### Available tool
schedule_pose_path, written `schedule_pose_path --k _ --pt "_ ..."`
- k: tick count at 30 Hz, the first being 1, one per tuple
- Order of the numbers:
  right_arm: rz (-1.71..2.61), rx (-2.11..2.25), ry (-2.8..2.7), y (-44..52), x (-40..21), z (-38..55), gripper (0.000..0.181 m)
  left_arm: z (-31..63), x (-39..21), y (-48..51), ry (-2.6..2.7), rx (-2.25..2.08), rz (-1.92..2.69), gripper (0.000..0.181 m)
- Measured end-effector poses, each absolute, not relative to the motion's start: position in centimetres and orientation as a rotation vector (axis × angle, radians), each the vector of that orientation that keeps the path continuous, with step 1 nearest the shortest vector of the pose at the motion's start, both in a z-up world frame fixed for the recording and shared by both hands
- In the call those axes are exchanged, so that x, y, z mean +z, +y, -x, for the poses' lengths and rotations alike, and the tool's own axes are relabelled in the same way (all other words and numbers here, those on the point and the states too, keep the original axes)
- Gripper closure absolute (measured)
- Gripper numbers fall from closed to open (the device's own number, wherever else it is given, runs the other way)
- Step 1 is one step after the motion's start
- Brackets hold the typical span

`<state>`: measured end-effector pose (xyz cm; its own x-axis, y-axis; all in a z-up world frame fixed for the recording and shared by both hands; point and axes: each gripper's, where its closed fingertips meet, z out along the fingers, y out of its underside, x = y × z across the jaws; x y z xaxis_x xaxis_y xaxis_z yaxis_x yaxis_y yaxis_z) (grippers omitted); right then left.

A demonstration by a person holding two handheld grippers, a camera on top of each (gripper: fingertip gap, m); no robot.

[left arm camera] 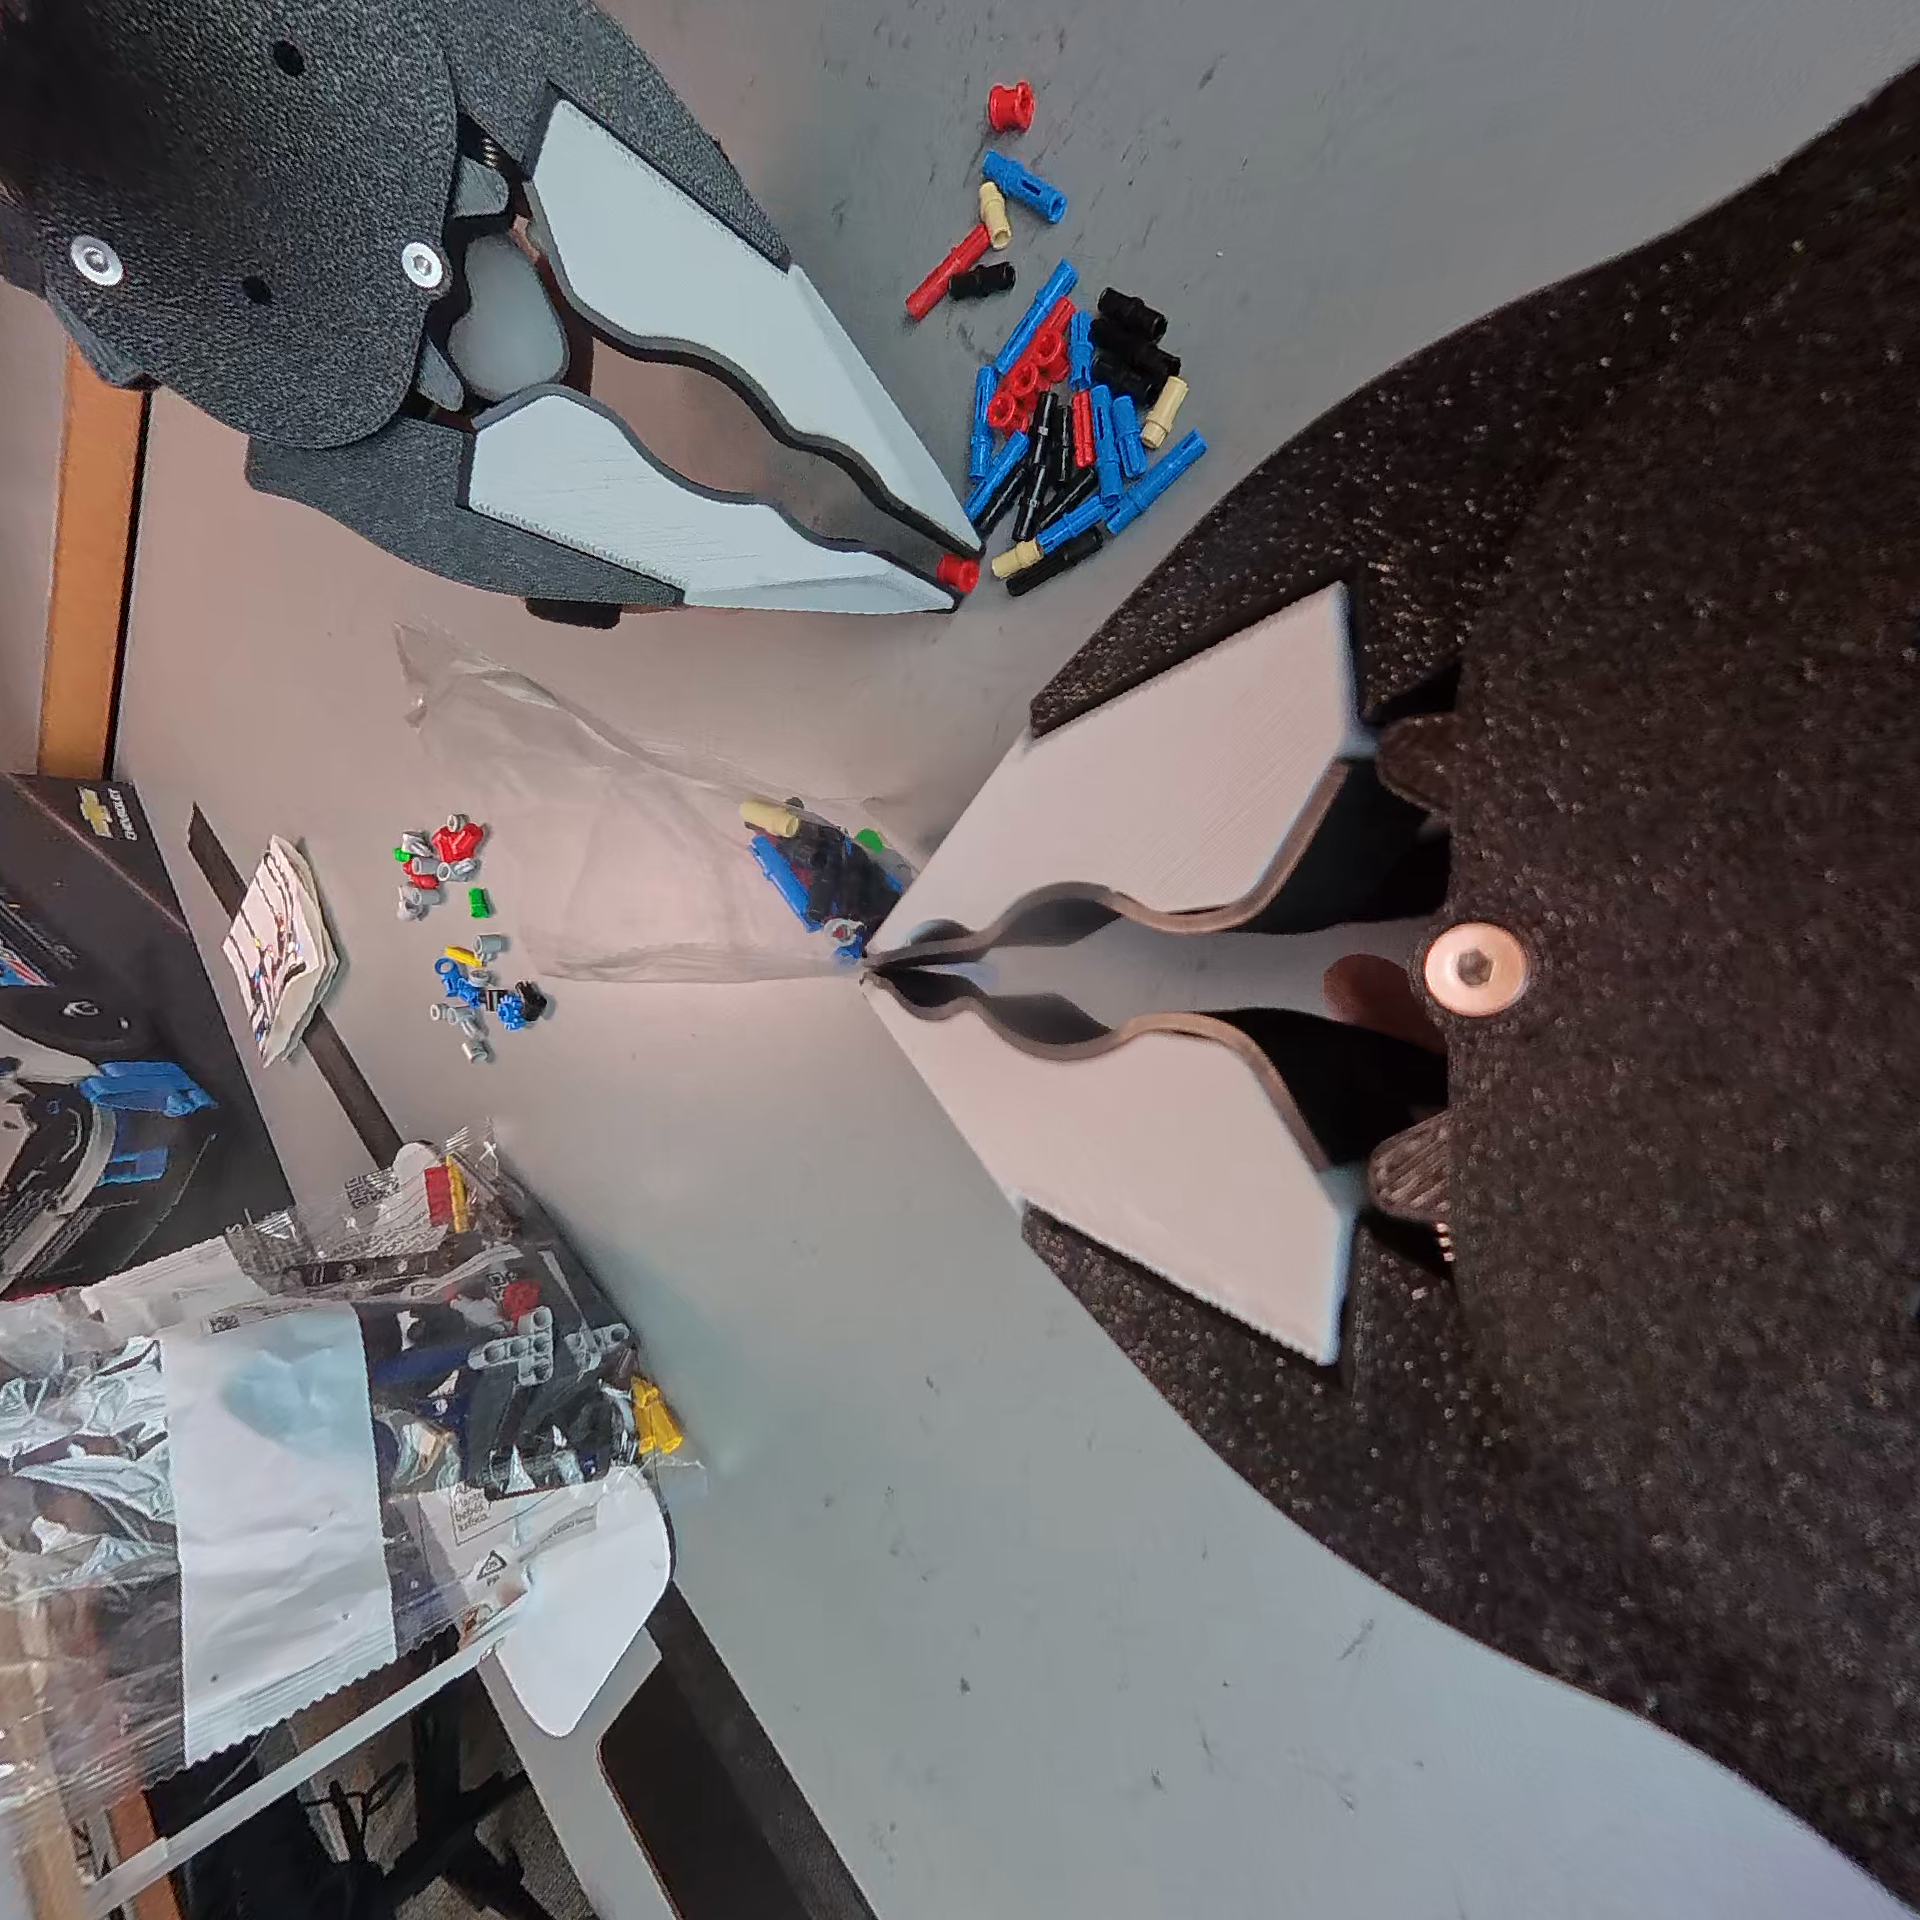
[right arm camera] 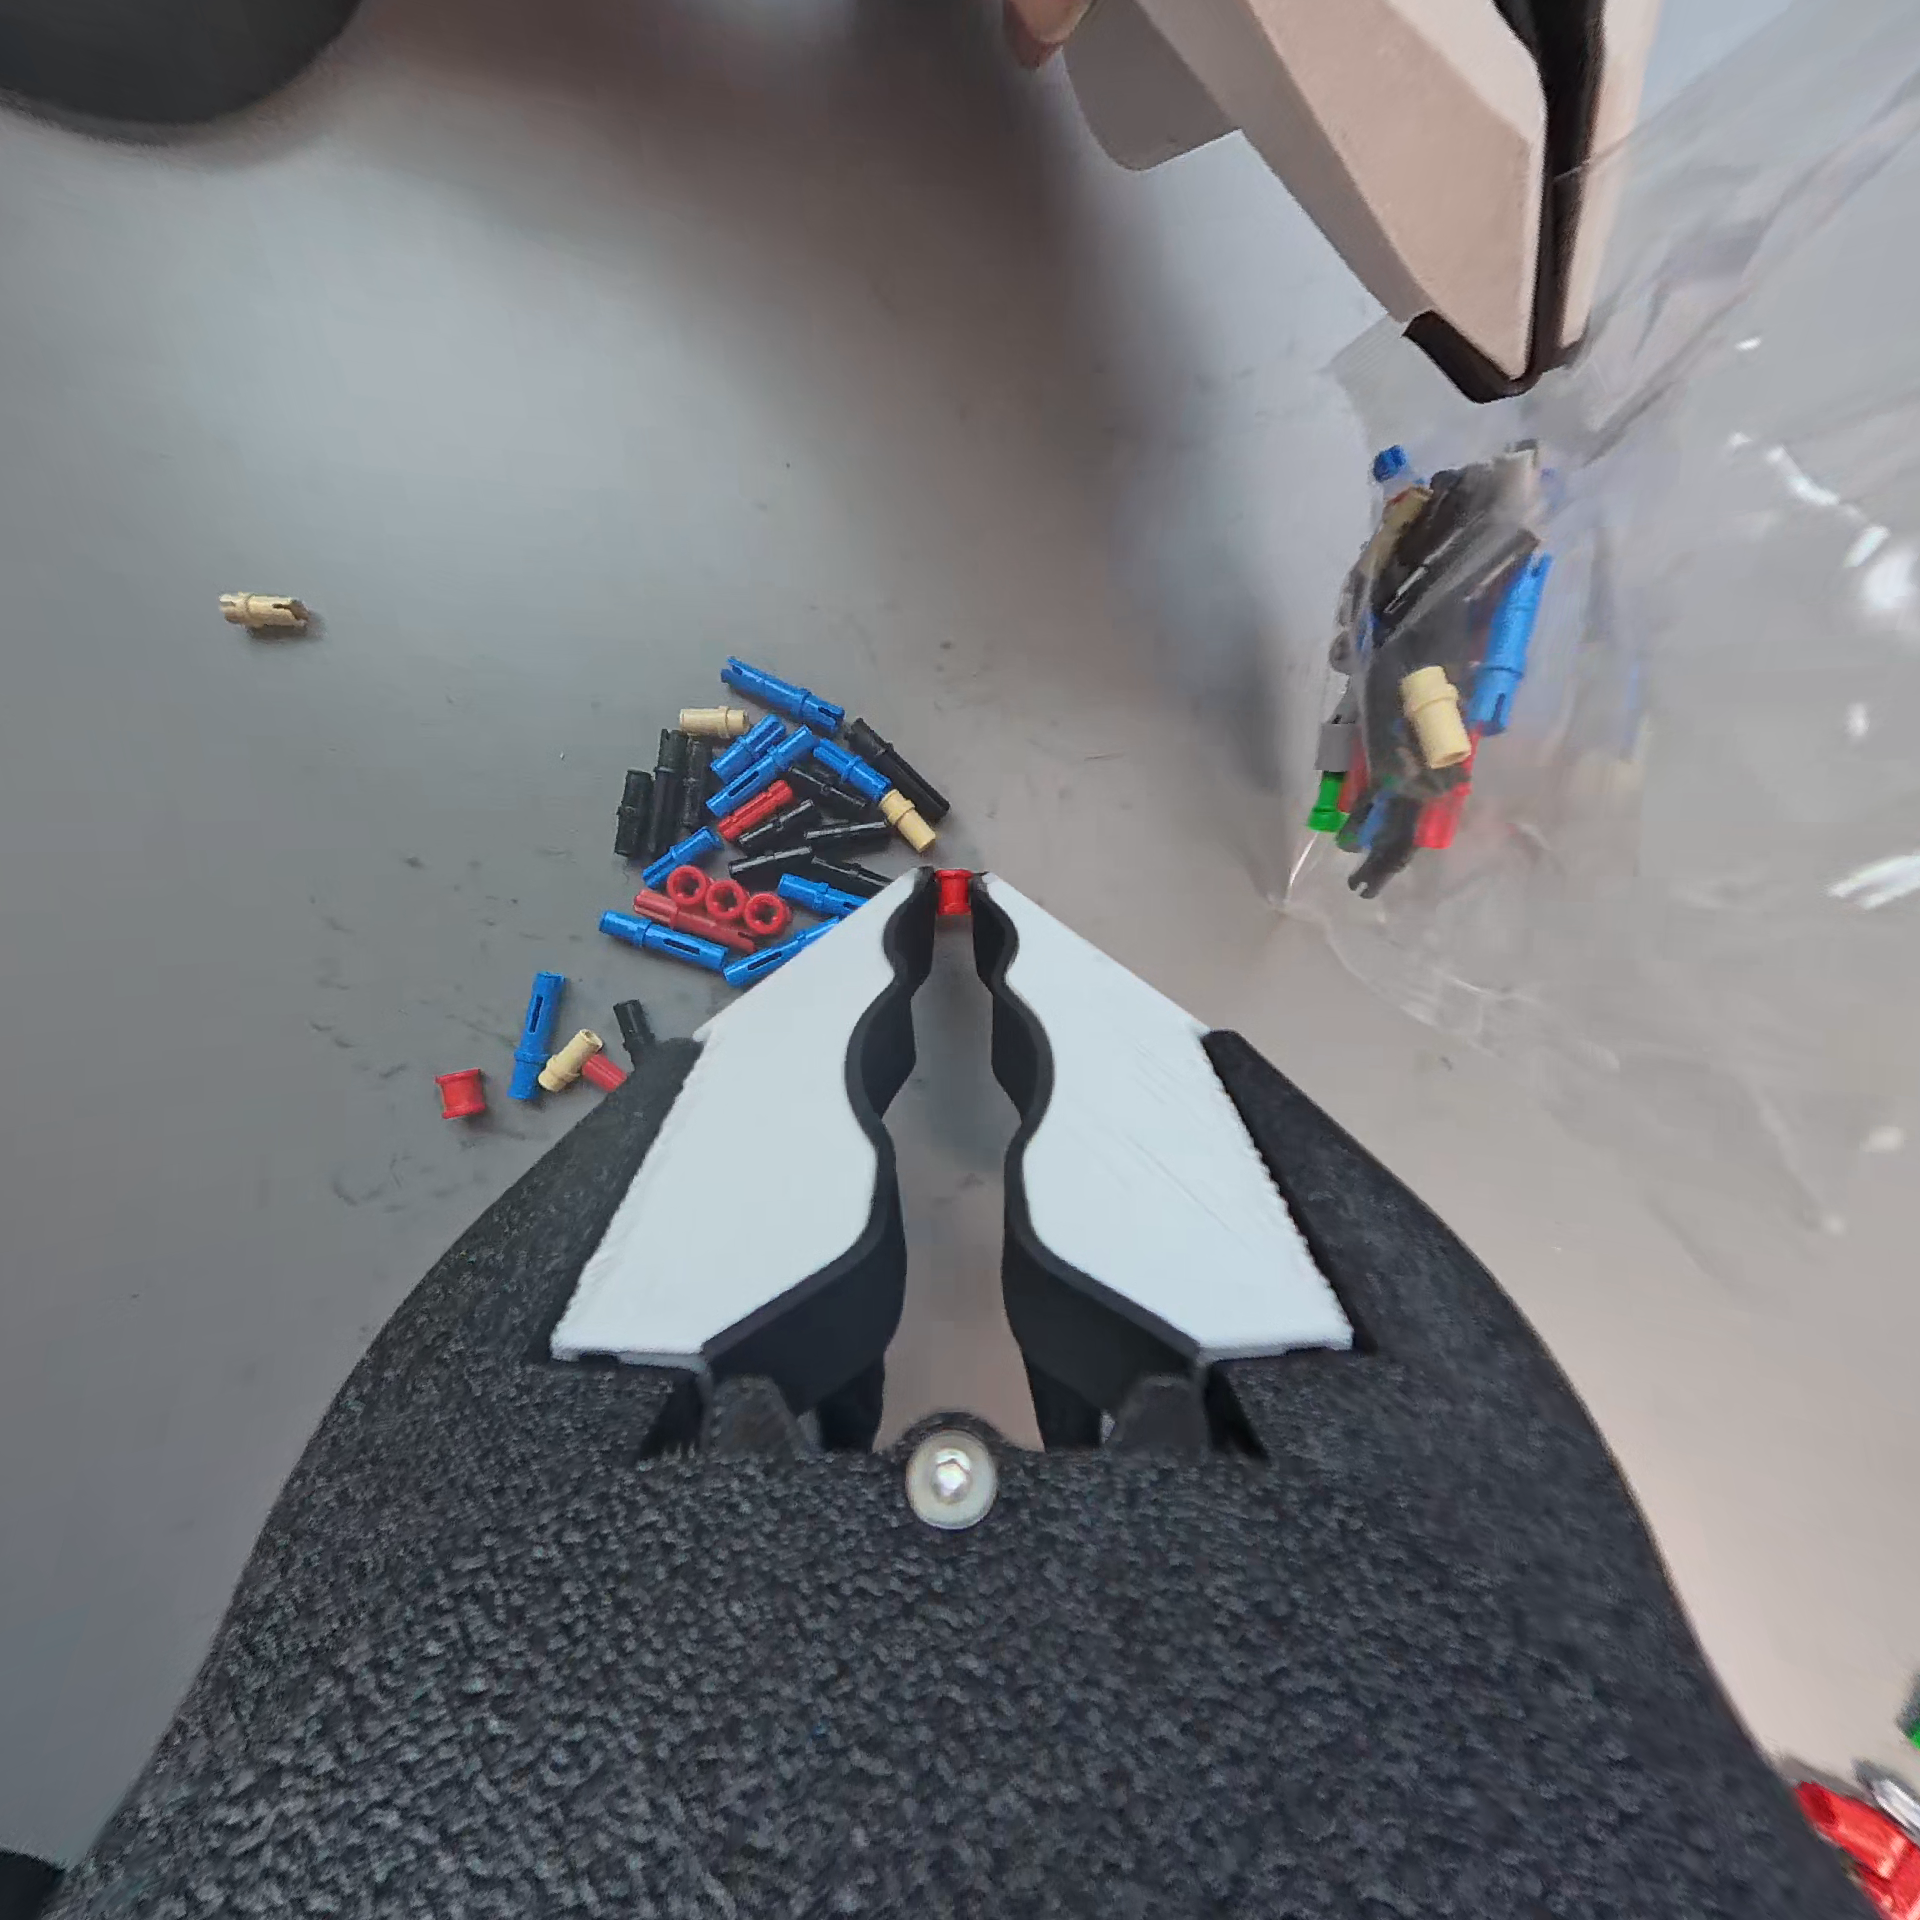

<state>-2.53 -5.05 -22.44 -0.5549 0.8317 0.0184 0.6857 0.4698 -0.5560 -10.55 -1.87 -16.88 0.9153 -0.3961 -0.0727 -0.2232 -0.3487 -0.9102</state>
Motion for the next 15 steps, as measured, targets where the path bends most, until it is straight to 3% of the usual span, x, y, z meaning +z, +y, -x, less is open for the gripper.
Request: schedule_pose_path --k 6,12,15 --pt "1.275 0.751 -2.425 -5.4 -21.8 2.4 0.175 10.5 -17.0 -1.9 0.457 -0.194 1.952 0.18" --pt "1.089 0.907 -2.021 -4.3 -10.5 6.1 0.175 10.1 -17.2 -2.0 0.486 -0.201 1.947 0.18" --pt "1.115 0.808 -1.917 -1.8 -8.8 7.5 0.175 9.8 -17.1 -2.1 0.501 -0.202 1.943 0.18"
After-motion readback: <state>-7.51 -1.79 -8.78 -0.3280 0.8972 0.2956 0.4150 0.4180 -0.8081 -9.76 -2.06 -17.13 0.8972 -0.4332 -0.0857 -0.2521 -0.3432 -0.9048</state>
